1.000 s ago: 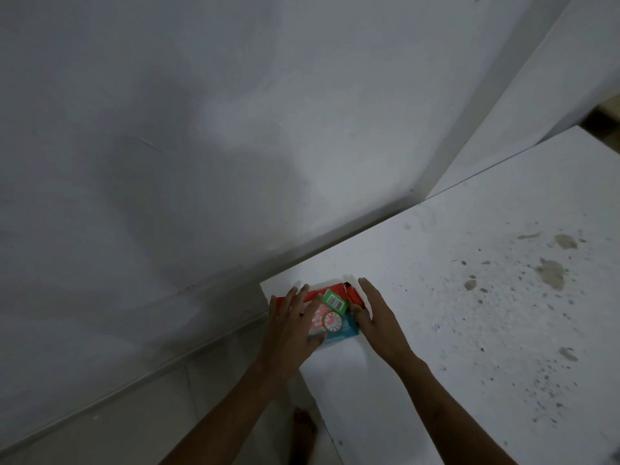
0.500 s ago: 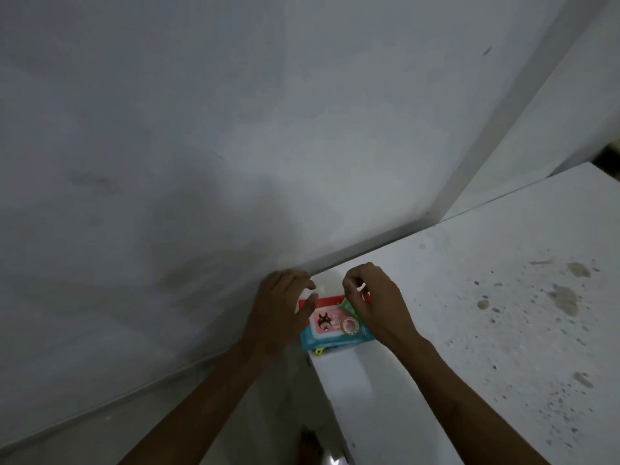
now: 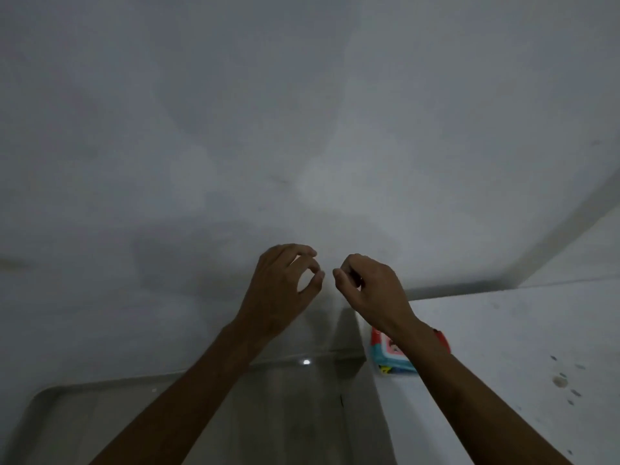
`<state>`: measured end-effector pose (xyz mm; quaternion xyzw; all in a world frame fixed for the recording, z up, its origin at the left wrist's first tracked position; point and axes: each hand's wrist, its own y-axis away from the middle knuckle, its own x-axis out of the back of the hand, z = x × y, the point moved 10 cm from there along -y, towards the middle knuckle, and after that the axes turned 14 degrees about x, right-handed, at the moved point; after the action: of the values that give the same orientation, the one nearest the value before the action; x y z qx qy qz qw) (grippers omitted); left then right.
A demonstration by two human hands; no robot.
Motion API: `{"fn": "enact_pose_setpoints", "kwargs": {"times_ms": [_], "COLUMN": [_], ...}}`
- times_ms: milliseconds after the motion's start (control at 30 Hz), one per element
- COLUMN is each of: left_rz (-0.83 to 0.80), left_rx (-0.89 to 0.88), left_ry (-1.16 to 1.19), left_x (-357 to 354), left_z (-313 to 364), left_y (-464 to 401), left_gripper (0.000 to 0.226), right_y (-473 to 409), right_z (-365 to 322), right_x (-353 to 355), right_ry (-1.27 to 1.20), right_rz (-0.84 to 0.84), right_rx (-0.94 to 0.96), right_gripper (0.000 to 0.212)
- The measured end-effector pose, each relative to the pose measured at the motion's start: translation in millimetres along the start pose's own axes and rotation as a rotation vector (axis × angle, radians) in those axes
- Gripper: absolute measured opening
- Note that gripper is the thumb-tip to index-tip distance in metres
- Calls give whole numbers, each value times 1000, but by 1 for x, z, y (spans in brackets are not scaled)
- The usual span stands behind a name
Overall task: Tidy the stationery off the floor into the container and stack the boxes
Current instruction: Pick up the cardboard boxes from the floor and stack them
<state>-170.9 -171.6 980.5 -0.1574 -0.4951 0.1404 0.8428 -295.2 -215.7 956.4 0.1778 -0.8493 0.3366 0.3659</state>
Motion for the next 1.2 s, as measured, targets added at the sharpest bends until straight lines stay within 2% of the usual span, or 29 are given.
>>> {"fn": "enact_pose_setpoints", "kwargs": {"times_ms": [133,233,433,600,700,833,933,1067,1200], "left_rz": [8,72,247,403,479,593,662,737,849], "left_rx": [140,275,568,847,1016,1219,1379,1583,1766], "left_ry": [9,-19,-121,-227,-258,-258,-297,-337,-340], "left_x": [55,113,236,312,339,357,361,356,347], "left_z": [-55,-111,-208,-254,-264,-262,-252,-238,-214], "left_y": [42,100,246,384,463,554,618,685,742], "left_gripper": [14,16,14,12,12,9,10,9,8], "right_y": [-19,-26,-14,20,48,92,136,189,247], "right_z": [-72,-150,-310,-439,-506,-578,-630,-678,-710], "right_x": [-47,-103,-220,-305,-346,-385,-411,-434,-457], "right_ry": [-30,-92,-178,-281,-349,-462,-523,-620,-642], "right_rz": [-90,-216,-447,-626,-716,-825,-932,-1055,-1199], "right_rx": [144,278,549,822,946,1076,1200,1353,1465], "right_gripper": [30,34,42,41,35,16,15,7,7]}}
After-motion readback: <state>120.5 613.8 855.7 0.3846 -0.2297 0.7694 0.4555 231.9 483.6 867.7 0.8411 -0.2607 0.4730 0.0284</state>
